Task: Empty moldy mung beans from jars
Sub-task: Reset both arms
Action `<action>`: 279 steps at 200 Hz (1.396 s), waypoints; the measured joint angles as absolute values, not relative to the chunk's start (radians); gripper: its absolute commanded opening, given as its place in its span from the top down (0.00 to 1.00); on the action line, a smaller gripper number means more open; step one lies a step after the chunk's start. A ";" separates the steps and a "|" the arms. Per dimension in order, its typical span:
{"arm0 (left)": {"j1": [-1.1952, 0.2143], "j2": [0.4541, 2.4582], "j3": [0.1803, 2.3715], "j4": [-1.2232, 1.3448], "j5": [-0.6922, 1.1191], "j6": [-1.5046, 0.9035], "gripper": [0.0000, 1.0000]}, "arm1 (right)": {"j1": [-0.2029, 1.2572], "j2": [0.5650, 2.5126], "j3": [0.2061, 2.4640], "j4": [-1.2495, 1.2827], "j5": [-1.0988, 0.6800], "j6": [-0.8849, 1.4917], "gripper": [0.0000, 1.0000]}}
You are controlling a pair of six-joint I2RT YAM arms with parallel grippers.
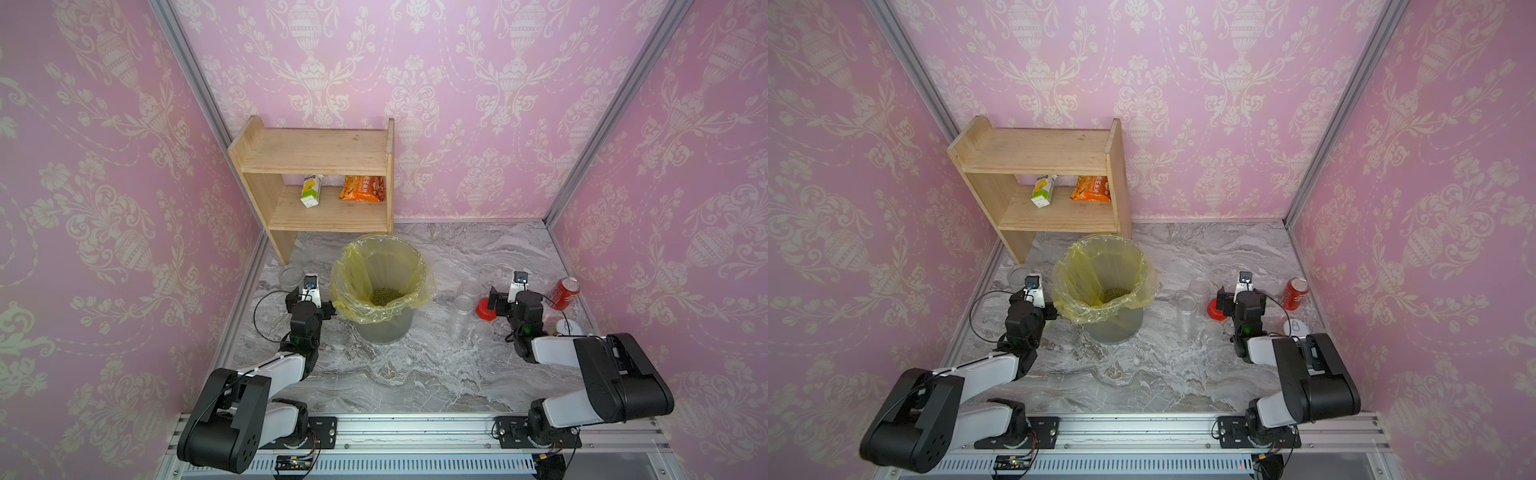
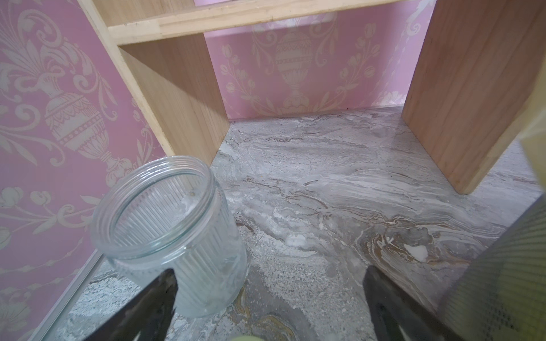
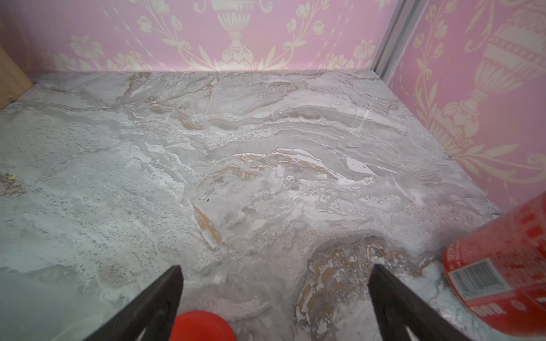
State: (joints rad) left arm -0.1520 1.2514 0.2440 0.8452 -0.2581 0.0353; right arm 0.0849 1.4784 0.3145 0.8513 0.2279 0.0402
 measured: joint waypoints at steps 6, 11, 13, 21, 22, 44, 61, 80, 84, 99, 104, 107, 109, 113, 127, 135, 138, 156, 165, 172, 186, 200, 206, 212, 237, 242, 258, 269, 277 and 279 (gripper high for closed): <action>-0.143 1.251 0.244 0.858 -0.257 0.035 0.01 | 0.085 1.485 0.315 0.857 0.215 0.035 0.00; -0.135 1.251 0.244 0.868 -0.257 0.034 0.01 | 0.085 1.488 0.315 0.863 0.210 0.032 0.00; -0.131 1.251 0.244 0.873 -0.257 0.032 0.01 | 0.085 1.488 0.316 0.863 0.205 0.031 0.00; -0.119 1.251 0.244 0.883 -0.254 0.028 0.01 | 0.085 1.488 0.317 0.867 0.195 0.026 0.00; -0.118 1.251 0.244 0.883 -0.254 0.028 0.01 | 0.085 1.488 0.317 0.867 0.194 0.026 0.00; -0.094 1.254 0.244 0.886 -0.238 0.030 0.01 | 0.085 1.488 0.323 0.871 0.178 0.025 0.00; -0.072 1.324 0.244 0.941 -0.237 0.030 0.01 | 0.085 1.488 0.328 0.871 0.171 0.025 0.00; -0.047 1.478 0.242 1.040 -0.215 0.030 0.01 | 0.084 1.488 0.331 0.871 0.167 0.025 0.00; -0.045 1.512 0.241 1.056 -0.213 0.028 0.01 | 0.084 1.488 0.332 0.870 0.167 0.025 0.00; -0.042 1.630 0.242 1.132 -0.213 0.028 0.01 | 0.081 1.488 0.337 0.867 0.163 0.025 0.00; -0.042 1.652 0.244 1.129 -0.213 0.027 0.01 | 0.080 1.488 0.340 0.866 0.162 0.025 0.00; -0.042 1.654 0.245 1.113 -0.214 0.027 0.01 | 0.078 1.489 0.343 0.863 0.160 0.025 0.00; -0.042 1.654 0.245 1.108 -0.214 0.027 0.01 | 0.077 1.489 0.344 0.862 0.159 0.025 0.00; -0.042 1.651 0.246 1.096 -0.214 0.026 0.01 | 0.074 1.489 0.347 0.859 0.157 0.025 0.00; -0.041 1.642 0.272 1.074 -0.215 0.025 0.01 | 0.067 1.489 0.356 0.852 0.150 0.026 0.00; -0.039 1.643 0.292 1.076 -0.213 0.024 0.01 | 0.065 1.489 0.359 0.851 0.147 0.025 0.00; -0.039 1.643 0.298 1.076 -0.213 0.024 0.01 | 0.065 1.489 0.360 0.850 0.144 0.025 0.00; -0.035 1.642 0.325 1.076 -0.215 0.023 0.01 | 0.065 1.489 0.361 0.847 0.144 0.025 0.00; -0.035 1.642 0.329 1.075 -0.215 0.023 0.01 | 0.065 1.489 0.361 0.846 0.143 0.025 0.00; -0.035 1.642 0.329 1.074 -0.215 0.020 0.01 | 0.065 1.489 0.361 0.846 0.143 0.025 0.00; -0.035 1.642 0.329 1.074 -0.215 0.019 0.01 | 0.065 1.489 0.361 0.840 0.143 0.025 0.00; -0.035 1.642 0.329 1.073 -0.215 0.017 0.01 | 0.065 1.489 0.361 0.838 0.143 0.025 0.00; -0.035 1.642 0.329 1.073 -0.215 0.016 0.01 | 0.065 1.489 0.361 0.837 0.143 0.025 0.00; -0.035 1.642 0.329 1.073 -0.215 0.016 0.01 | 0.065 1.489 0.361 0.836 0.143 0.025 0.00; -0.035 1.642 0.329 1.074 -0.224 0.015 0.01 | 0.065 1.489 0.362 0.832 0.140 0.025 0.00; -0.035 1.642 0.328 1.076 -0.229 0.013 0.01 | 0.060 1.489 0.364 0.829 0.132 0.026 0.00; -0.035 1.643 0.315 1.108 -0.240 0.013 0.01 | 0.043 1.489 0.374 0.818 0.101 0.026 0.00; -0.035 1.643 0.302 1.126 -0.242 0.012 0.01 | 0.033 1.489 0.382 0.813 0.083 0.025 0.00; -0.035 1.643 0.295 1.131 -0.242 0.013 0.01 | 0.028 1.489 0.387 0.805 0.071 0.025 0.00; -0.035 1.643 0.295 1.131 -0.241 0.013 0.01 | 0.028 1.489 0.388 0.804 0.068 0.025 0.00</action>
State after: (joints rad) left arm -0.0345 1.6428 0.2947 1.1309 -0.2413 0.0128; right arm 0.0284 1.4887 0.3878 0.8040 0.0677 0.0254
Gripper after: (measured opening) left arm 0.992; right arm 0.998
